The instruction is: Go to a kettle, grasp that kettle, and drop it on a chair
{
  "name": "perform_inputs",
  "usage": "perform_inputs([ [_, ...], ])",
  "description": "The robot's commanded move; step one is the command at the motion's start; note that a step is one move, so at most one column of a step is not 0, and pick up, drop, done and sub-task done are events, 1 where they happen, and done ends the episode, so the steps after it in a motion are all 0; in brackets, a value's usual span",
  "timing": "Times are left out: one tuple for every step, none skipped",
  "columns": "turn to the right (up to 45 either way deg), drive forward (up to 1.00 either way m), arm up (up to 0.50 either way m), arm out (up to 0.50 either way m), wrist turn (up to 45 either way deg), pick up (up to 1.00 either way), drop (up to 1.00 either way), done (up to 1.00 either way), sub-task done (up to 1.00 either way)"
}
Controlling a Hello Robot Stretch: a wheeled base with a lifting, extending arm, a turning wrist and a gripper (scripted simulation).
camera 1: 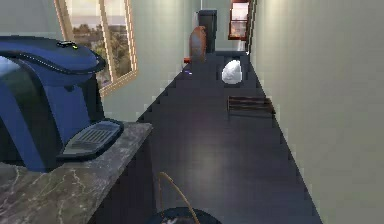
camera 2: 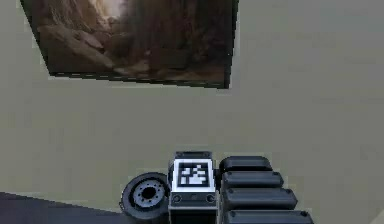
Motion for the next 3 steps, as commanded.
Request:
perform_inputs([
  [18.0,0.0,0.0,0.0,0.0,0.0,0.0,0.0,0.0],
  [0.0,1.0,0.0,0.0,0.0,0.0,0.0,0.0,0.0],
  [0.0,0.05,0.0,0.0,0.0,0.0,0.0,0.0,0.0],
])
